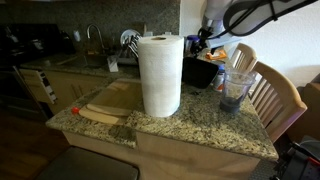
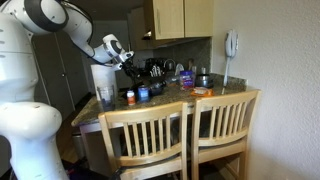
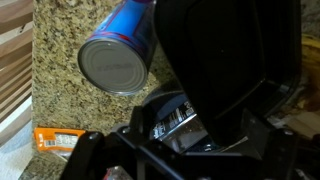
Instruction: Move the black bowl to the right
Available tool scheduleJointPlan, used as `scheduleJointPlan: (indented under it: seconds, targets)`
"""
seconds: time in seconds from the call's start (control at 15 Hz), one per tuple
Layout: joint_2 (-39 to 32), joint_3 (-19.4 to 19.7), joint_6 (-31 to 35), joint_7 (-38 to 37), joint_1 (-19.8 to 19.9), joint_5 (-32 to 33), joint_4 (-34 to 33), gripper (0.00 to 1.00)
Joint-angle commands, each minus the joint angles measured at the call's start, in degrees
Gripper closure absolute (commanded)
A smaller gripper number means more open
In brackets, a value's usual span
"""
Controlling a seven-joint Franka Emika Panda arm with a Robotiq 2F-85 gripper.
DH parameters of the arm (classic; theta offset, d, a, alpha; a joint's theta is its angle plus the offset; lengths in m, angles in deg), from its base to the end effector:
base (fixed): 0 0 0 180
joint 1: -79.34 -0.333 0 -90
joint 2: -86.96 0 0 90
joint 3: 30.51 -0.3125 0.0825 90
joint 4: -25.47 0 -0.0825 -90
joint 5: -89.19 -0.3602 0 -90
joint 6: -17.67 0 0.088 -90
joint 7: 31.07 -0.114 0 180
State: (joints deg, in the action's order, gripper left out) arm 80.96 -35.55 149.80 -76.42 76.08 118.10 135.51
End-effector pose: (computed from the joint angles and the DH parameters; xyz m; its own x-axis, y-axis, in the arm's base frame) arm 0.5878 0.0717 0.4690 0.8493 -0.2797 0.4477 -0.3811 -0.9117 0.1535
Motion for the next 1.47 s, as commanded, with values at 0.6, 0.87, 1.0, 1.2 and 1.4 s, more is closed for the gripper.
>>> scheduleJointPlan:
  seconds: [0.6, 0.87, 1.0, 1.2, 1.4]
  targets:
    - [-9.68, 4.03, -11.03, -3.59, -4.52, 2.92, -8.48, 0.0]
    - [-9.45, 4.52, -9.45, -4.4, -4.86, 2.2, -7.8, 0.0]
    - [-9.39, 4.49, -9.32, -4.29, -4.84, 1.99, -7.8, 0.26]
    - [-9.06, 4.69, -9.23, -4.75, -4.87, 2.43, -7.82, 0.47]
    - [-8.63, 4.91, -9.28, -5.1, -4.95, 3.03, -7.74, 0.68]
